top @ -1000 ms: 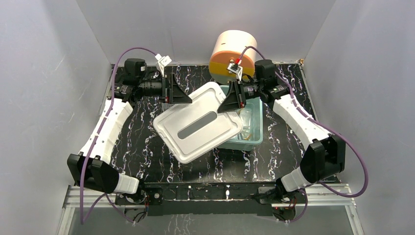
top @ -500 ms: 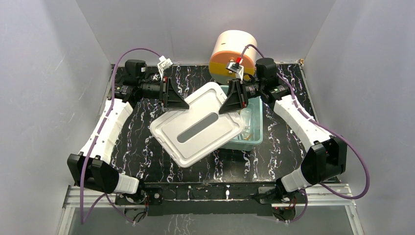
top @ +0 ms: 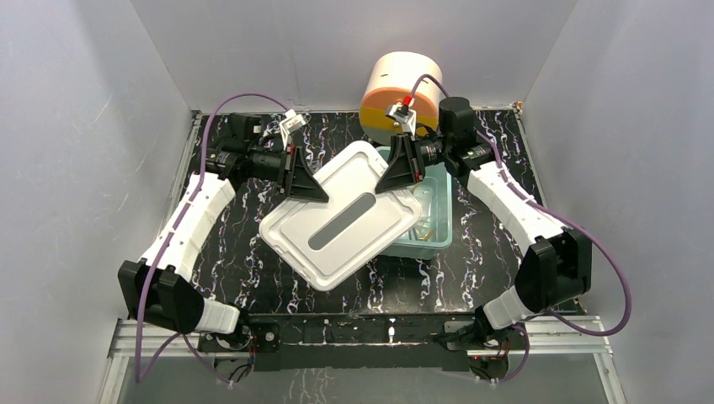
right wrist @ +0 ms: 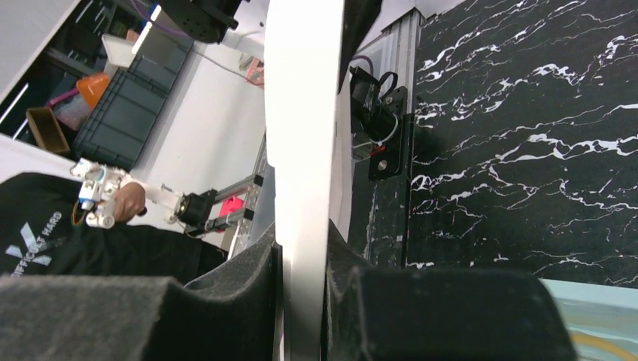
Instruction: Organize the chemistry lab equipment
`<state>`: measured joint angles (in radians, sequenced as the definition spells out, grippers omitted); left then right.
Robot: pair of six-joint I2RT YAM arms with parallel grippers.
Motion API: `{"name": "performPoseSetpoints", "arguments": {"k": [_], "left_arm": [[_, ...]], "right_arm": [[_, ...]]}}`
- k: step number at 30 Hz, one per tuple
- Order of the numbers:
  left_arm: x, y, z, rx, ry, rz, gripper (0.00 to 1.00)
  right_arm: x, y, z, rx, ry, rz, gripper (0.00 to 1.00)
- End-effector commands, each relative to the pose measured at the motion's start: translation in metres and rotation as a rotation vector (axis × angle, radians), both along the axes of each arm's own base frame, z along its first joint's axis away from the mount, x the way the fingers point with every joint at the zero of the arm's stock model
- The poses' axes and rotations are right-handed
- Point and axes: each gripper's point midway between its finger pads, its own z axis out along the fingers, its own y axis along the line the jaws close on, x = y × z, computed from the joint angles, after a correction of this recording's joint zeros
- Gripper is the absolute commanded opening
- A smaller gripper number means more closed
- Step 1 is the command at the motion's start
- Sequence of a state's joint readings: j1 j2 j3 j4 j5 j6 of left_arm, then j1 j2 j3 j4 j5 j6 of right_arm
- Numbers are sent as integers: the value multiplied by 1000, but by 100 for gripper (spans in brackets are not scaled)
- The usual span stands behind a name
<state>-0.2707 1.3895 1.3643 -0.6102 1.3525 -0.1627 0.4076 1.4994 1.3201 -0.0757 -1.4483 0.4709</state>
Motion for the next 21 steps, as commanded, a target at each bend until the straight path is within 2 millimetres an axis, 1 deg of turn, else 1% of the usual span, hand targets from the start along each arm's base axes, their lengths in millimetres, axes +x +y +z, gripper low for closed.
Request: {"name": "performPoseSetpoints", "arguments": {"k": [1,2,4,5,7,11,13,16,18,19,21], "left_arm": [[-11,2,10,-23,-38,-36,4],[-11,2,10,-20,-46,-34,0],[-11,2,11,-11,-59,-30,0],[-10,2,12,-7,-66,-25,0],[-11,3,13,-4,-83,-24,0],[-8,4,11,24,-104,11,0],[-3,4,10,38,-105,38,0],[13,0,9,53,-63,123,0],[22,-3,15,35,-42,169,0],[28,-5,21,11,-28,194,0],[40,-10,32,-51,0,255,0]], "right_arm": [[2,2,16,37,-66,26,15],[3,2,15,34,-61,23,16],[7,3,14,26,-50,8,23],[10,3,13,22,-44,-2,29],[19,1,14,23,-57,-40,47],[47,-6,21,25,-74,-170,67],[63,-11,27,31,-75,-244,70],[93,-19,34,24,-58,-392,75],[115,-27,34,3,-31,-525,77],[126,-33,33,-8,-12,-592,78],[139,-44,33,-33,30,-718,80]]}}
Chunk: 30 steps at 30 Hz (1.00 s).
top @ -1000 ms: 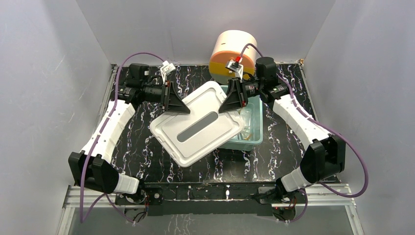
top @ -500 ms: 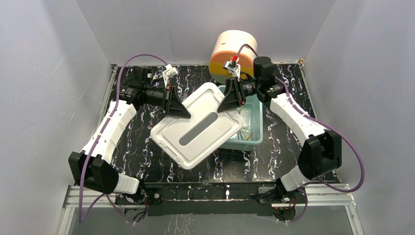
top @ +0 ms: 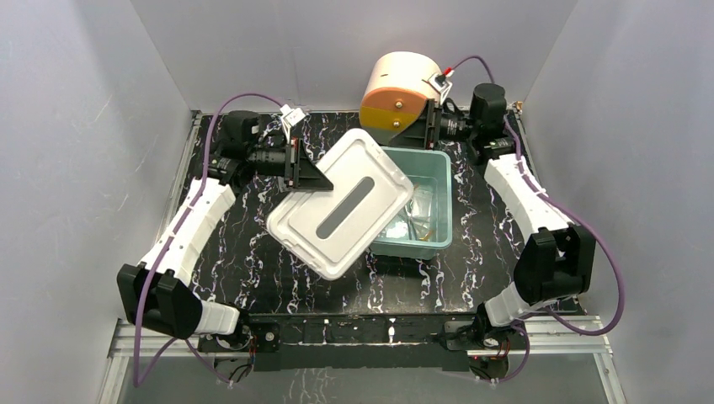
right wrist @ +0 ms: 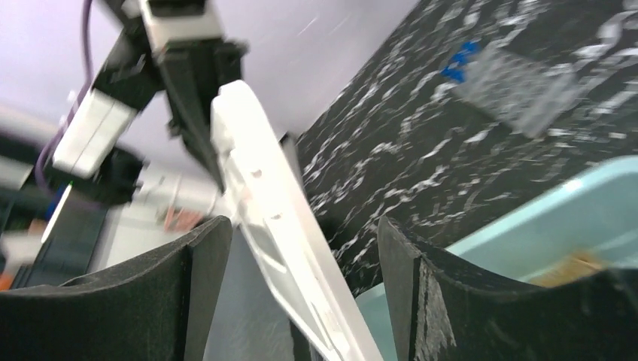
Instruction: Organize the chemistry lab equipment
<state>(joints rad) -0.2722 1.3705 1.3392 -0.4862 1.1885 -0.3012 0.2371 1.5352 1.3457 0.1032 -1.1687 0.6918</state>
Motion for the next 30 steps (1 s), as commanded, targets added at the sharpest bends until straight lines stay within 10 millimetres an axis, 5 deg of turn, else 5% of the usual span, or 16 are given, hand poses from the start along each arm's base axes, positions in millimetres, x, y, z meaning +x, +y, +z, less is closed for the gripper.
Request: {"name": "performPoseSetpoints", "arguments": {"k": [1,7,18,25,30], "left_arm": [[19,-10,49,-171,-11,130,0],[71,-12,46,-229,130,382,0],[99,-11,71,-392,266,514,0],[111,-15,63,-391,330,513,0],[113,-16,65,-415,346,509,0]], "right_arm": [[44,-22,26,-18,1,-348,80],[49,-50,10,-62,117,-630,85],[19,-60,-39,-52,334,-704,87],[16,-38,-9,84,274,-538,86],[14,-33,-17,106,350,-503,85]]}}
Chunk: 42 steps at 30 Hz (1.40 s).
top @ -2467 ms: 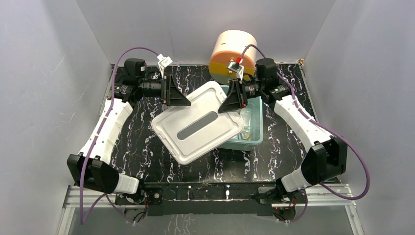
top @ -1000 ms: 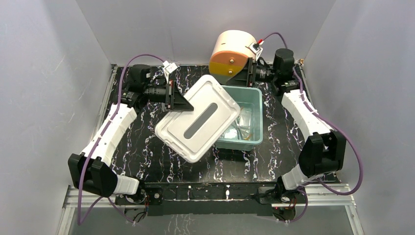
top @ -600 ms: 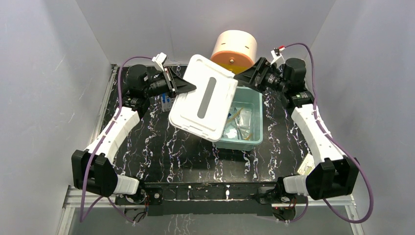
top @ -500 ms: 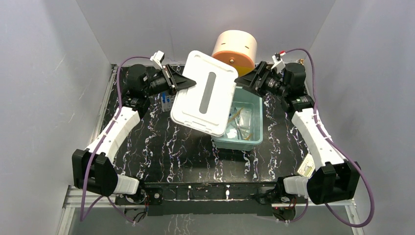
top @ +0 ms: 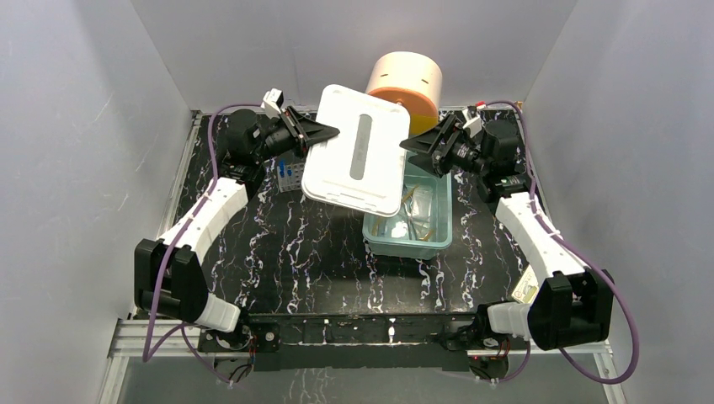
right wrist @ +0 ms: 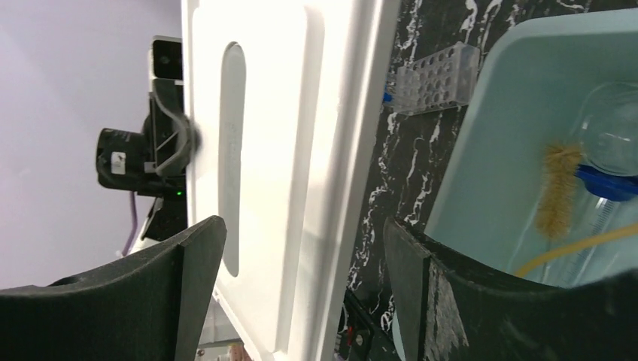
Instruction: Organize the chemistry lab equipment
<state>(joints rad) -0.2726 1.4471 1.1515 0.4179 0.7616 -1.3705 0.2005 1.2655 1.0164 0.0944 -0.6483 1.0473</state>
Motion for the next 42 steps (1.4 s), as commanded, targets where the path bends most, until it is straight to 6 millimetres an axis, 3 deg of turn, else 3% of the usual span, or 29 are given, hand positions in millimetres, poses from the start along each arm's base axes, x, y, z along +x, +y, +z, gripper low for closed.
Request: {"name": "performPoseSetpoints", "arguments": {"k": [1,6,14,21,24,26,29,33,42], "left_arm": [[-6,0,29,-64,-59,-11,0],[-3,-1,30,-91,-36,-11,0],[-3,-3,16,-82,-2,-29,0],[-5,-6,8,-77,21,-58,0],[-5,-7,6,-75,27,-66,0],[-5,-7,3,-72,32,-70,7],[-7,-7,-5,-48,45,-72,34],[-10,-6,-14,-1,48,-76,49],[-15,-5,-41,49,97,-83,54]], "right_arm": [[-4,10,21,92,-41,61,83],[2,10,13,93,8,38,76],[4,12,12,102,5,56,35],[2,17,8,122,3,108,38],[1,19,8,126,-9,130,32],[1,19,5,117,-18,132,24],[3,15,0,95,-24,107,16],[3,8,-4,62,-24,79,14],[3,-32,-10,27,18,-46,14]]}}
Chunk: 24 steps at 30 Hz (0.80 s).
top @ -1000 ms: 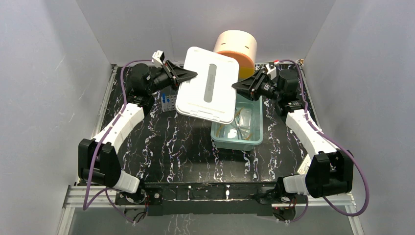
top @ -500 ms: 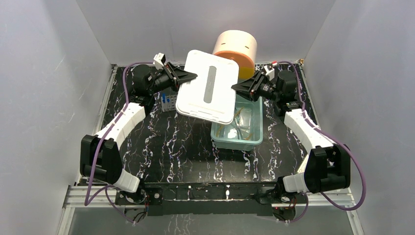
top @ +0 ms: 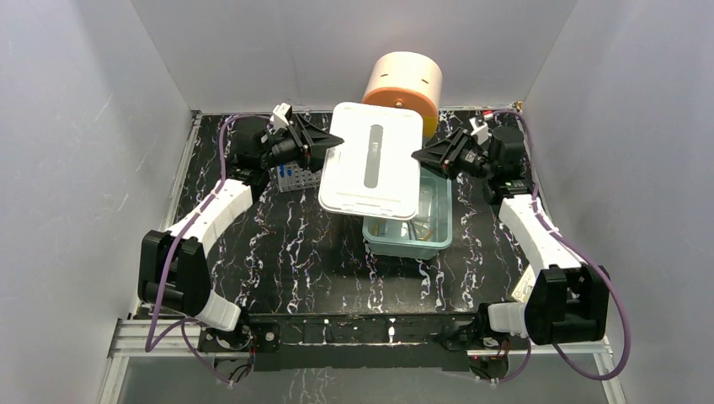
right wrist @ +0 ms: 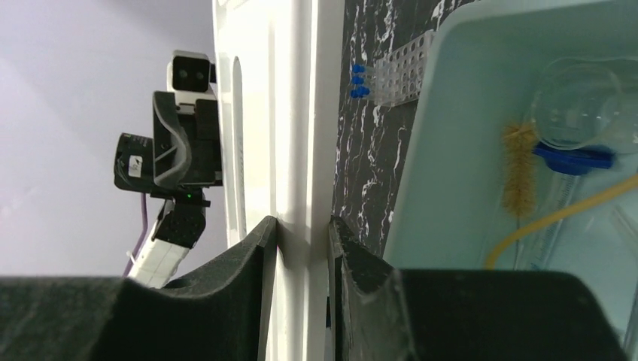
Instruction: Organize the chemistry lab equipment
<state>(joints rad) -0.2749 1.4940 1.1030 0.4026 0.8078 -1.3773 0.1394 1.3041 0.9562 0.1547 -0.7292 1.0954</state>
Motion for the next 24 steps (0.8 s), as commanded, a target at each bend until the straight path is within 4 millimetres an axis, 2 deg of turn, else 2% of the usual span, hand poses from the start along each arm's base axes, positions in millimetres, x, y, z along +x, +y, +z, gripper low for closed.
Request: {"name": "performPoseSetpoints", "arguments": {"k": [1,4,9,11,16,23,24], "left_arm": [[-14,1,-4,27,-13,-39,54],[-17,-3,-15,42,-7,-60,50],[-21,-19,-42,118,18,-110,29],[-20,-21,-50,142,22,-104,25],[-26,-24,-64,181,25,-116,26],[-37,-51,-82,224,18,-175,25],[-37,-53,-85,234,19,-174,25]], "right_arm": [[-2,-22,13,-16,-58,-58,14],[-6,-25,10,-38,-63,-42,14],[-12,-29,6,-103,-67,-27,14],[-14,-32,2,-130,-59,-35,14],[-14,-46,-15,-194,-21,-68,14],[-16,-62,-23,-296,-35,-94,14],[-13,-71,-25,-315,-32,-118,14]]}}
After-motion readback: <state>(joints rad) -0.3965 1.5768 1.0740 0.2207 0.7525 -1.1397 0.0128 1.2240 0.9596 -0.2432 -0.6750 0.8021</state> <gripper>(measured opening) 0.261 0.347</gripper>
